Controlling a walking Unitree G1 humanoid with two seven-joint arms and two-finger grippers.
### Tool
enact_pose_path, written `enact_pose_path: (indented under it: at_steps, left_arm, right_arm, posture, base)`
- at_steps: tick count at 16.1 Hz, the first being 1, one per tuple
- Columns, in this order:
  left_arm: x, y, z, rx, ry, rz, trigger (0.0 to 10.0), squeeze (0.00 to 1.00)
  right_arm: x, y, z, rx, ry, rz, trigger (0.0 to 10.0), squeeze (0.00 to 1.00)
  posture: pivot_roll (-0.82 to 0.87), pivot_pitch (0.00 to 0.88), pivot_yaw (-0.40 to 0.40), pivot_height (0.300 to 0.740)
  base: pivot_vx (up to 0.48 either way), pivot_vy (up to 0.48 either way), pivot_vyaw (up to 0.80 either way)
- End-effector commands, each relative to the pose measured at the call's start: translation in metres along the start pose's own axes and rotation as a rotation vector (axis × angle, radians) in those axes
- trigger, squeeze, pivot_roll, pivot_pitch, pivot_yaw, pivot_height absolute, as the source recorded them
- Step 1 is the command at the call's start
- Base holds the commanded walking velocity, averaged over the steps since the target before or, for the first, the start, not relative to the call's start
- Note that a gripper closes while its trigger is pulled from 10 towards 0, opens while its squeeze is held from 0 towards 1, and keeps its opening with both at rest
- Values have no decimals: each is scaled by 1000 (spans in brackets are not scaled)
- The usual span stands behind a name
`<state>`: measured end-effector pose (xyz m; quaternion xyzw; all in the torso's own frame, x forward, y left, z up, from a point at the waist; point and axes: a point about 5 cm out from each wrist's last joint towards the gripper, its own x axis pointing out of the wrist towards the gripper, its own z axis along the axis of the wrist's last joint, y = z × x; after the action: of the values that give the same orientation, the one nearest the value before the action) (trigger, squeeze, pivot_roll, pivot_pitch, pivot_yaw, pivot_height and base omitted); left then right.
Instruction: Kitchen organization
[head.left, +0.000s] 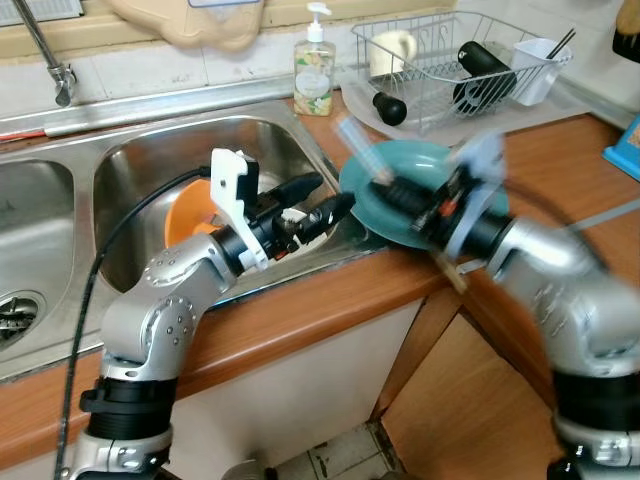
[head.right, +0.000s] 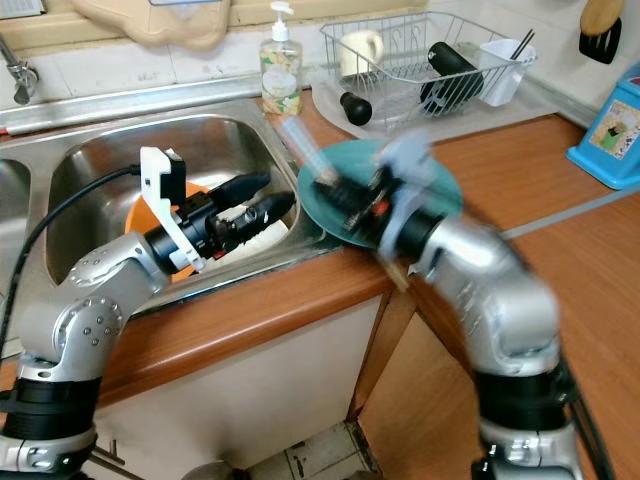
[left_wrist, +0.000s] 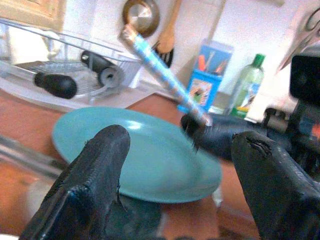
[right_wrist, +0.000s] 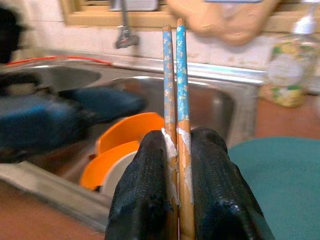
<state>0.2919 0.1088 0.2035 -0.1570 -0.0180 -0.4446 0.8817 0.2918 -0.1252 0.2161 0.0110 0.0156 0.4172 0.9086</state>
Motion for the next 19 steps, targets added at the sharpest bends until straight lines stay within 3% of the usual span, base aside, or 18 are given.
enact_pose_path:
  at_steps: [1, 2, 4, 5, 8, 19]
  left_arm:
    - [2, 1, 3, -33, -20, 7, 10000, 0]
    - [4, 2, 3, -73, -46, 12, 10000, 0]
    - [7, 6, 2, -127, -71, 42, 5647, 0]
    - [8, 8, 2, -192, -107, 49, 0, 0]
    - [8, 4, 4, -277, -152, 8, 0, 0]
    - [8, 2, 8, -414, -243, -25, 0, 0]
  right_arm:
    - [-1, 6, 4, -45, -25, 17, 196, 0]
    - [1, 12, 2, -50, -38, 46, 0, 0]
    - [4, 22, 4, -28, -84, 89, 0, 0]
    - [5, 27, 3, -23, -96, 102, 0, 0]
    - [7, 30, -4, -37, -77, 106, 0, 0]
    - [13, 30, -8, -53, -61, 102, 0, 0]
  posture:
    - [-151, 0, 19, 740]
    - [-151, 0, 19, 740]
    - [-151, 0, 19, 740]
    - [-148, 0, 21, 740]
    - [-147, 0, 20, 740]
    - [-146, 0, 16, 740]
  base:
    - [0, 0, 0]
    - [0, 0, 0]
    - [0, 0, 0]
    - [0, 0, 0]
    - [0, 0, 0]
    - [0, 0, 0]
